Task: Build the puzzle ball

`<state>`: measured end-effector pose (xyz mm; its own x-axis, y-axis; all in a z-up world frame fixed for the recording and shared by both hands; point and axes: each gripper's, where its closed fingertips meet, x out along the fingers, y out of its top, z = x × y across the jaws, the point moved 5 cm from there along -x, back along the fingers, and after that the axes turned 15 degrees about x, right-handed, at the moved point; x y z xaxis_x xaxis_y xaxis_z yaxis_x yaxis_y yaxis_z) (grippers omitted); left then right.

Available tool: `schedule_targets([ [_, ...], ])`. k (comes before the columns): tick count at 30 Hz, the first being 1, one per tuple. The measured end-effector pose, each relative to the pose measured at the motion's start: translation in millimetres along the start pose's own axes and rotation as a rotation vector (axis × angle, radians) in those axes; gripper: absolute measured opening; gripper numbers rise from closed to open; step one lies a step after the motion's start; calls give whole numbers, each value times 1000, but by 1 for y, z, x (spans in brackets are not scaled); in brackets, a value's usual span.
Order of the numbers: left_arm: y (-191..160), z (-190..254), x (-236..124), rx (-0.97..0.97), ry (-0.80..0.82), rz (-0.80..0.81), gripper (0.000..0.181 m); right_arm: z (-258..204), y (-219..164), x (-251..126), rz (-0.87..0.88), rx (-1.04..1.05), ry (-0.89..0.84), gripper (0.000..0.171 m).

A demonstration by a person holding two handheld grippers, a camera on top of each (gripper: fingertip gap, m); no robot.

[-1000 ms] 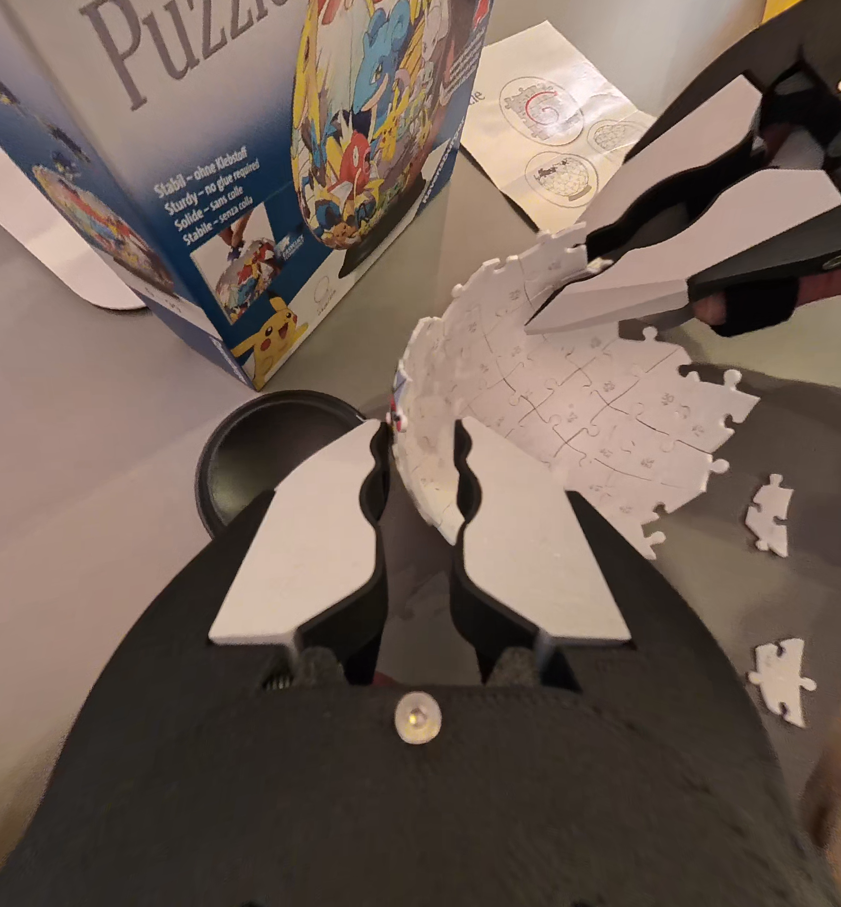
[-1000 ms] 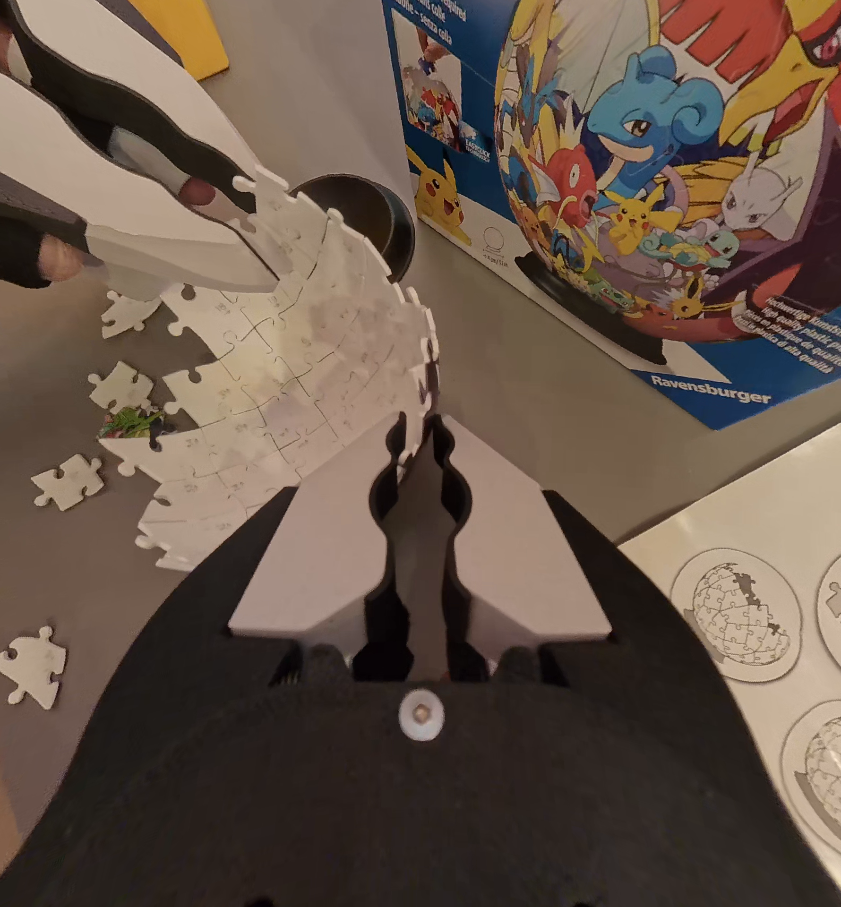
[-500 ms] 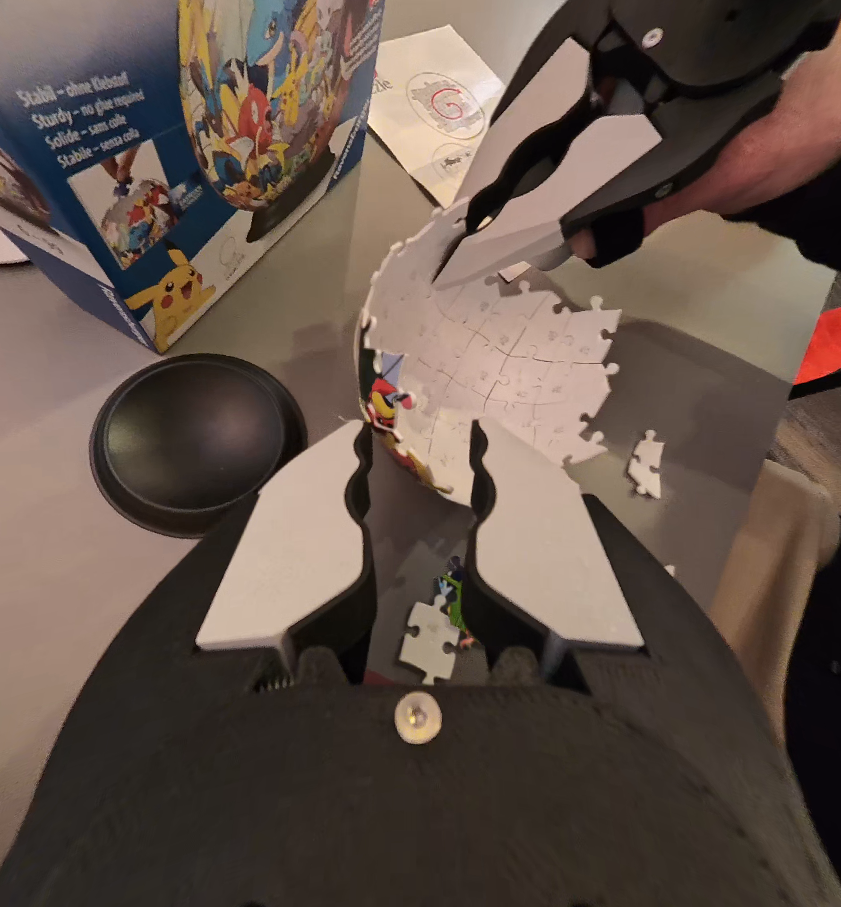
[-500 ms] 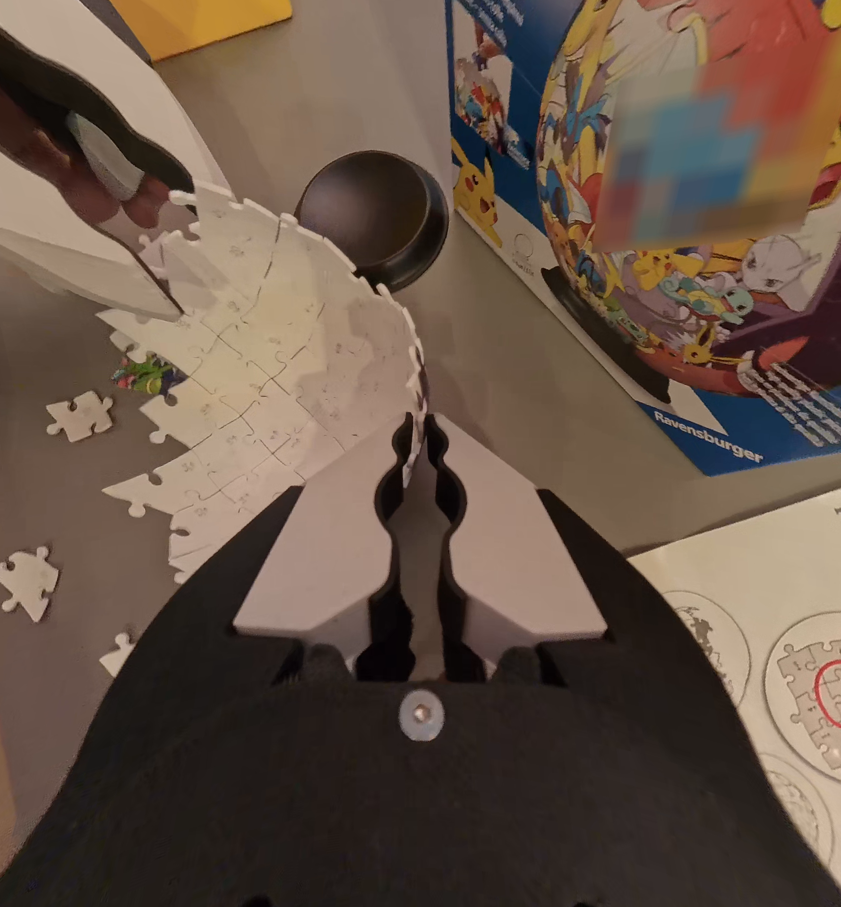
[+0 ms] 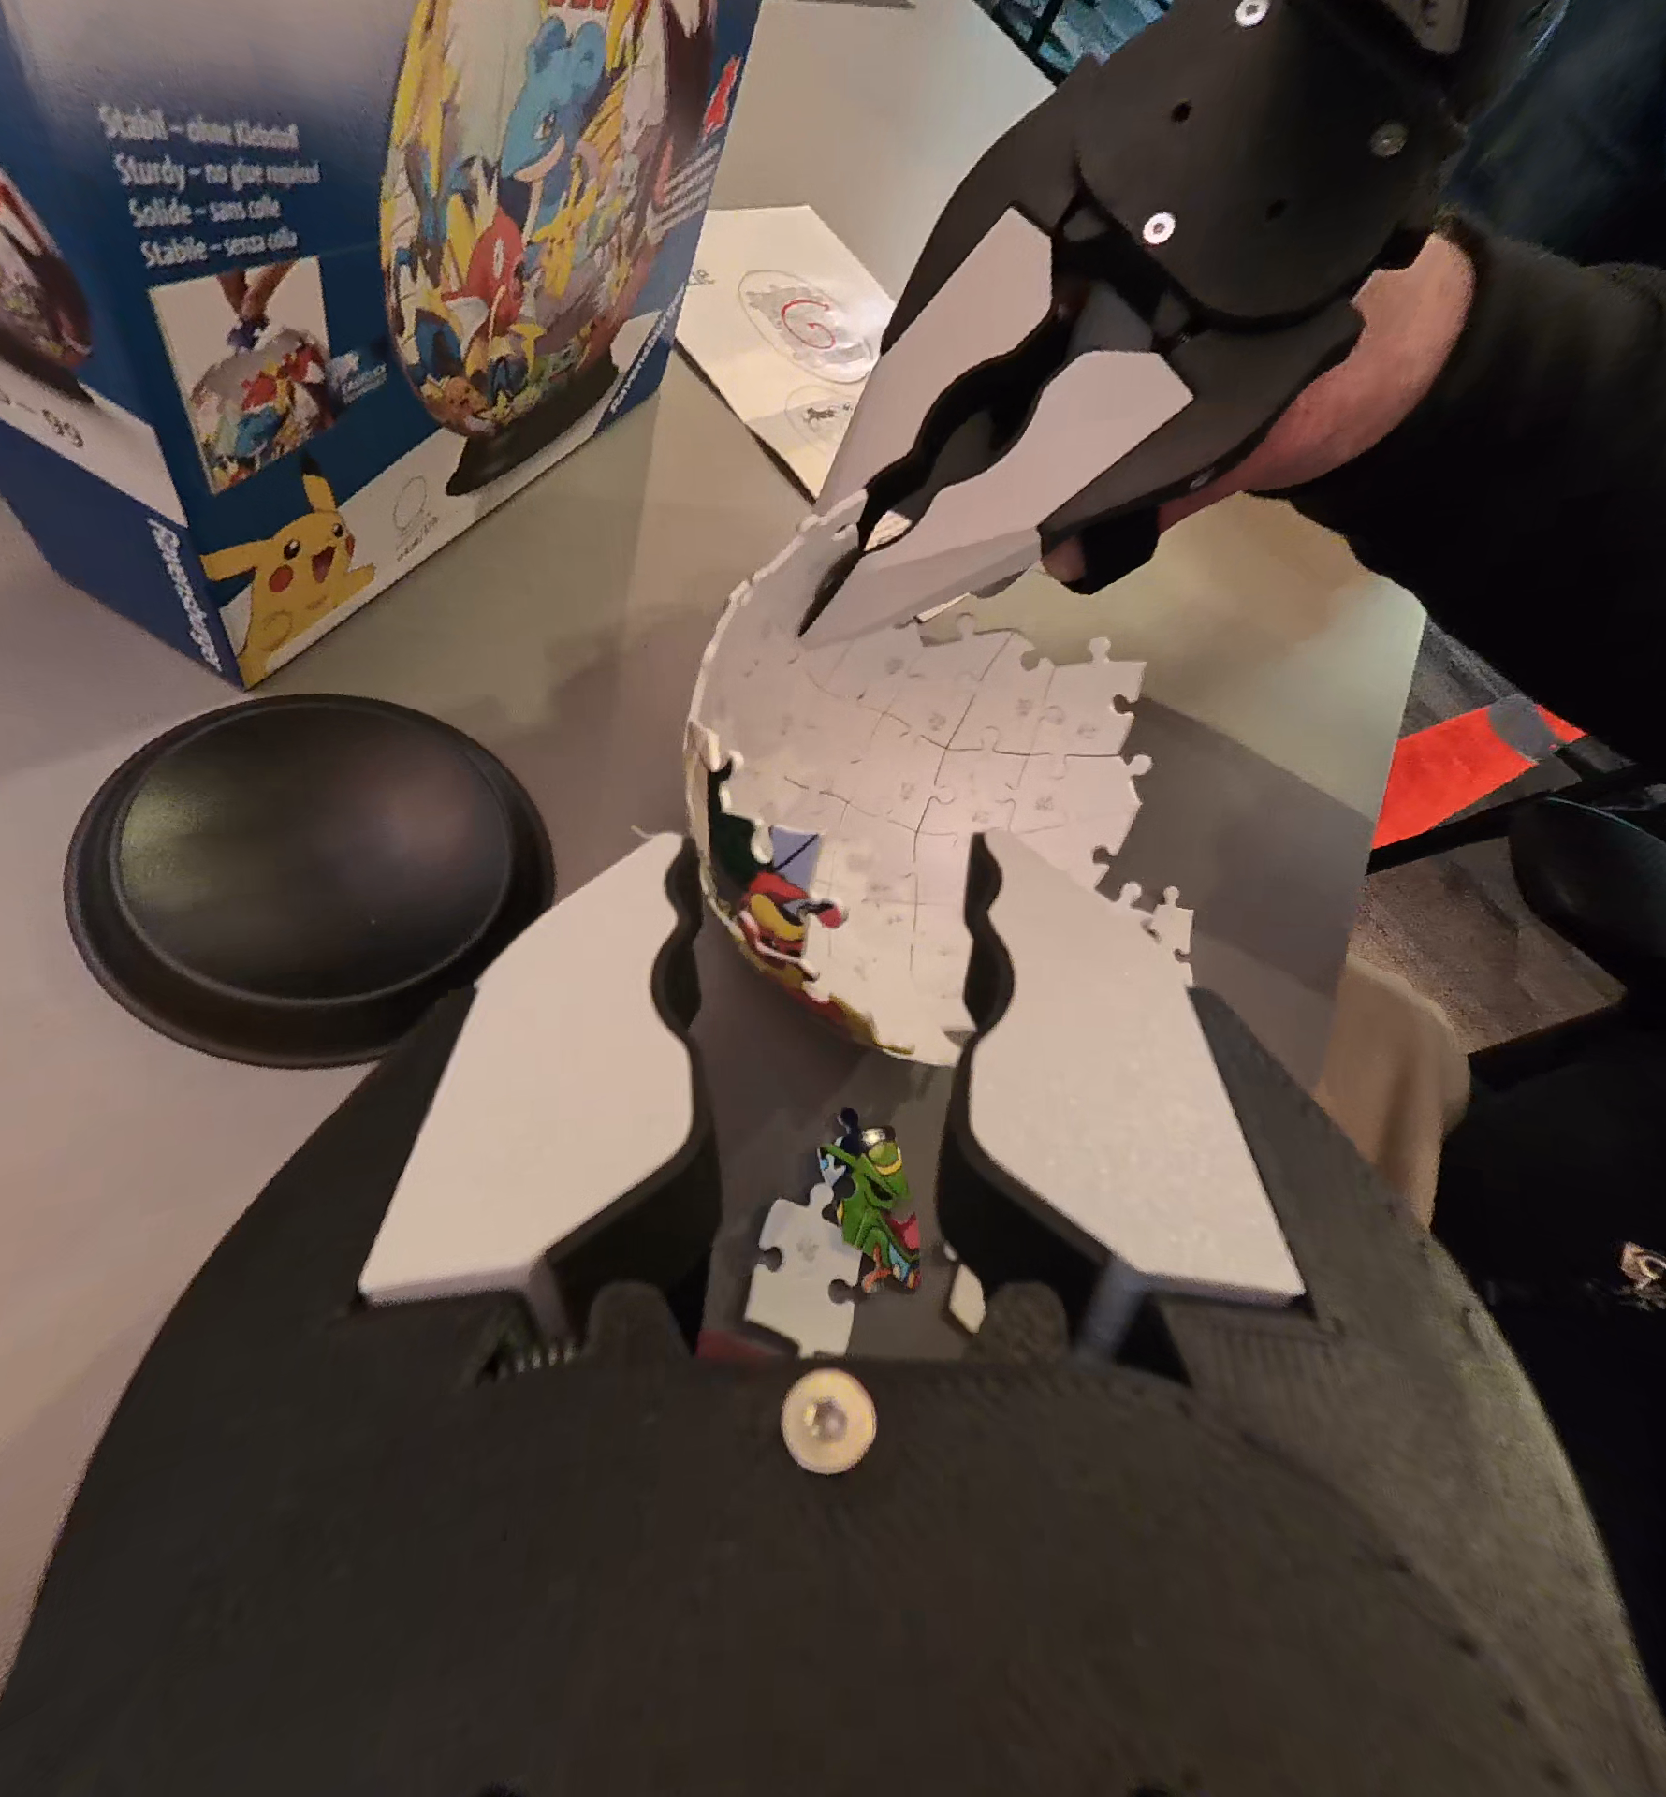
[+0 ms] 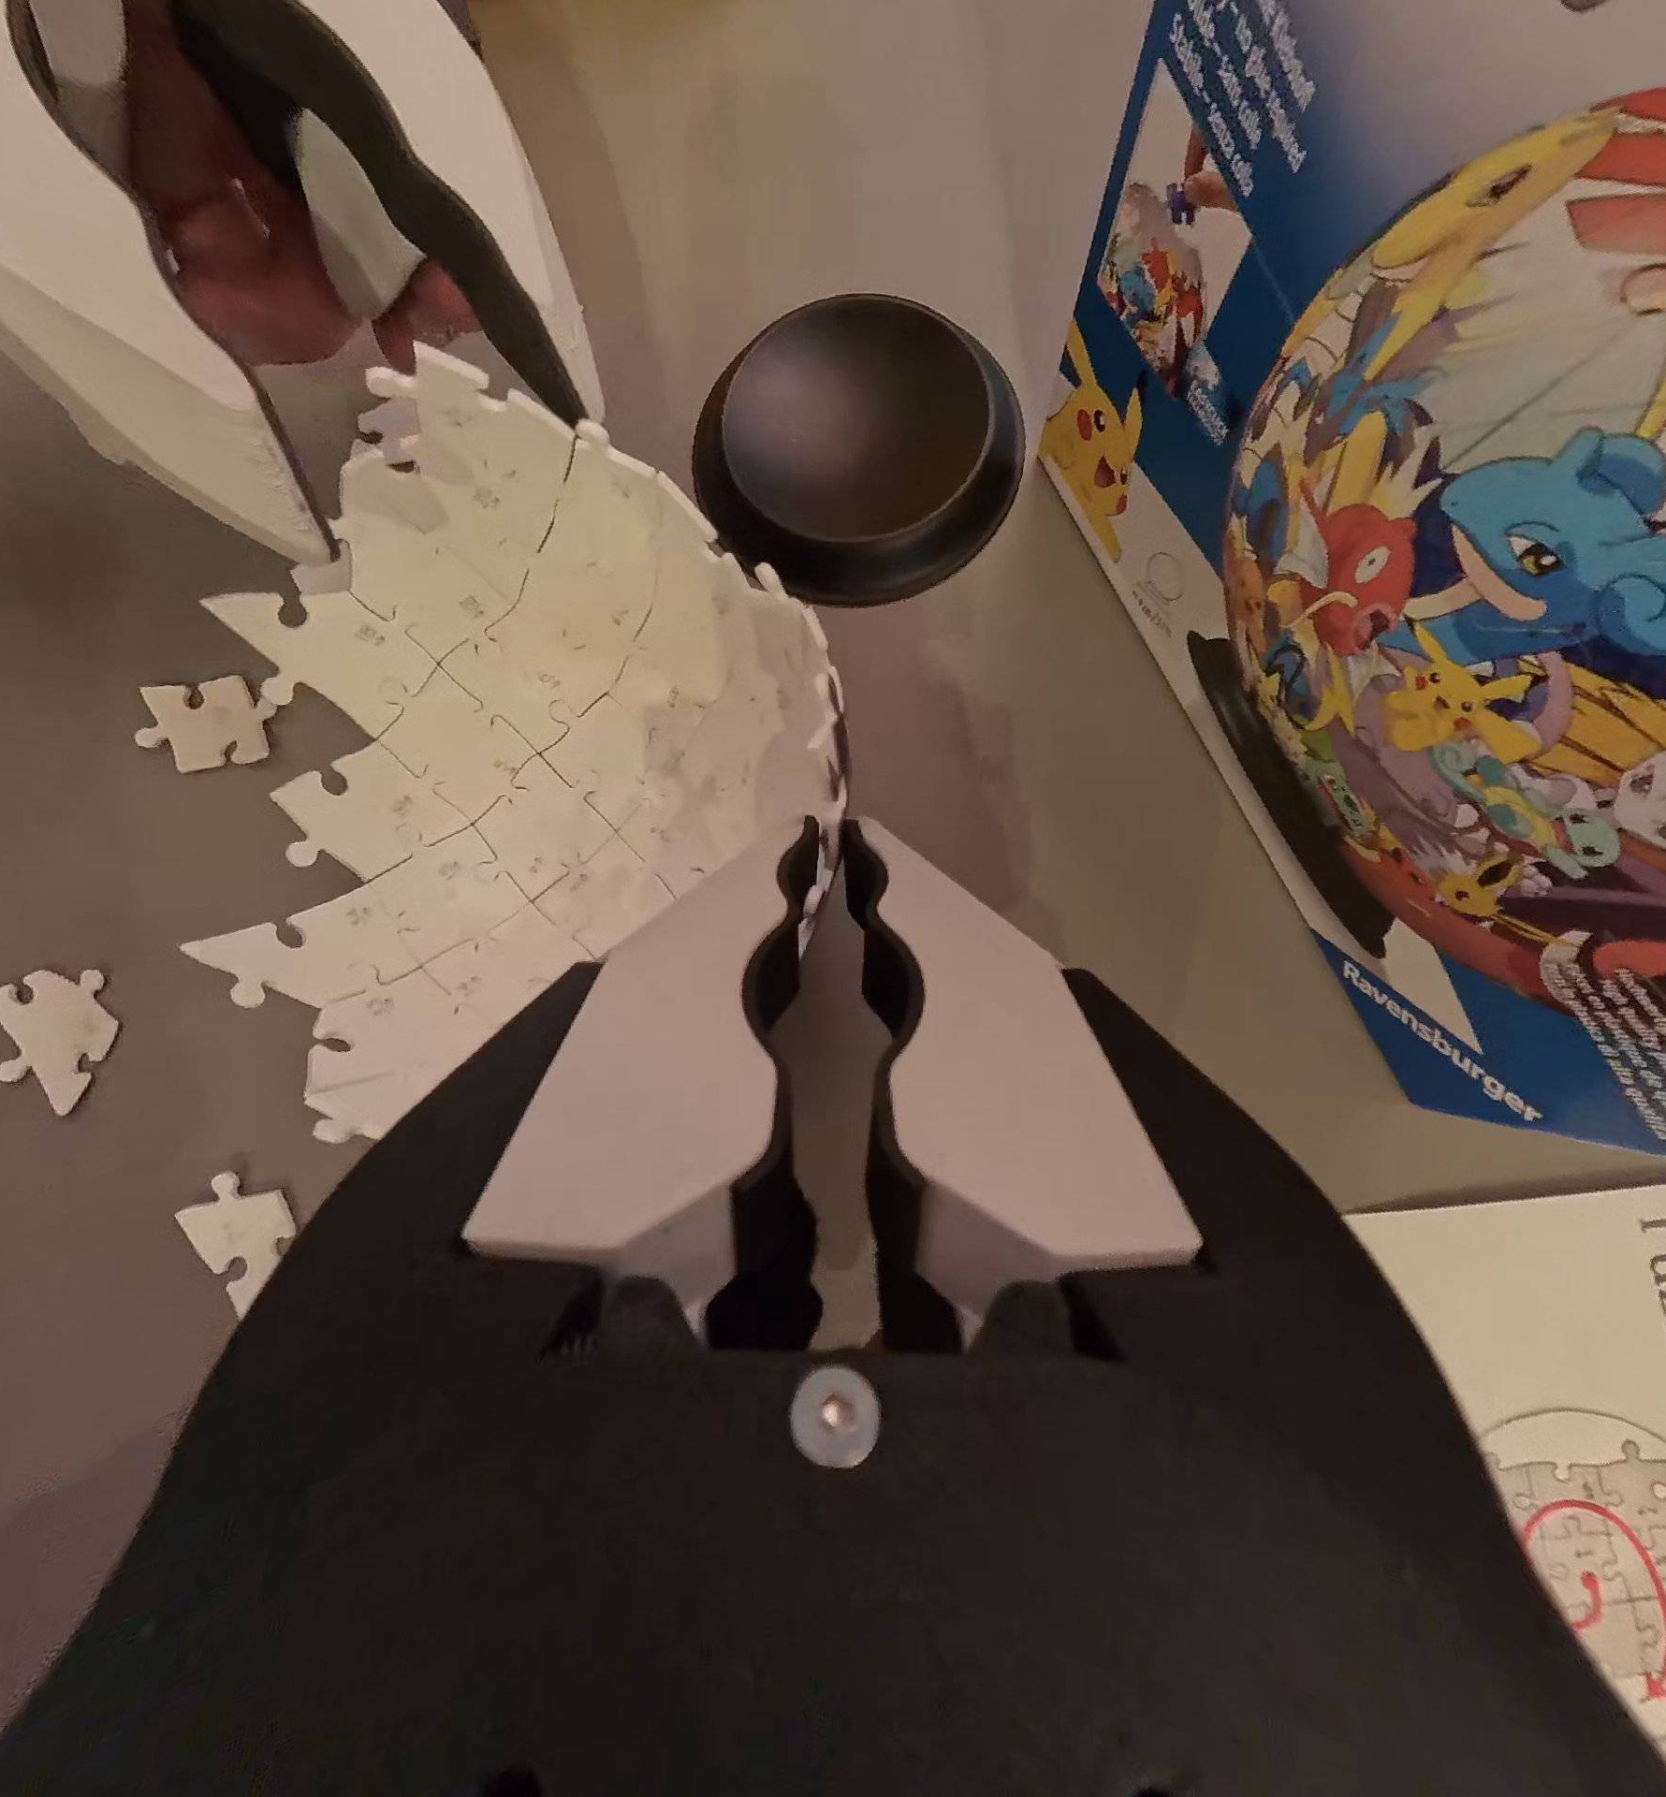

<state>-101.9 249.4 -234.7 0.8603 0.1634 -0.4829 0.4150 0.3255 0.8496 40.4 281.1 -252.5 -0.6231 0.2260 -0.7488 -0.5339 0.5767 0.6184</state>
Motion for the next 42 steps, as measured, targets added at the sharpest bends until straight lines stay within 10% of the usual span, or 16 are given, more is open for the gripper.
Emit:
schedule_targets([
  [1,0,1,1,-1,-5,-7,51,-1,0,0,-1,-4,0,3],
  [21,-10,19,1,-1,9,-12,47,-32,-60,-90,124,10,-101,31],
  [30,-13,27,-1,-4,20,3,46,-88,-133,-52,-12,-167,52,36],
  [42,-13,44,0,1,47,20,43,-93,-142,-34,-15,-243,82,12],
])
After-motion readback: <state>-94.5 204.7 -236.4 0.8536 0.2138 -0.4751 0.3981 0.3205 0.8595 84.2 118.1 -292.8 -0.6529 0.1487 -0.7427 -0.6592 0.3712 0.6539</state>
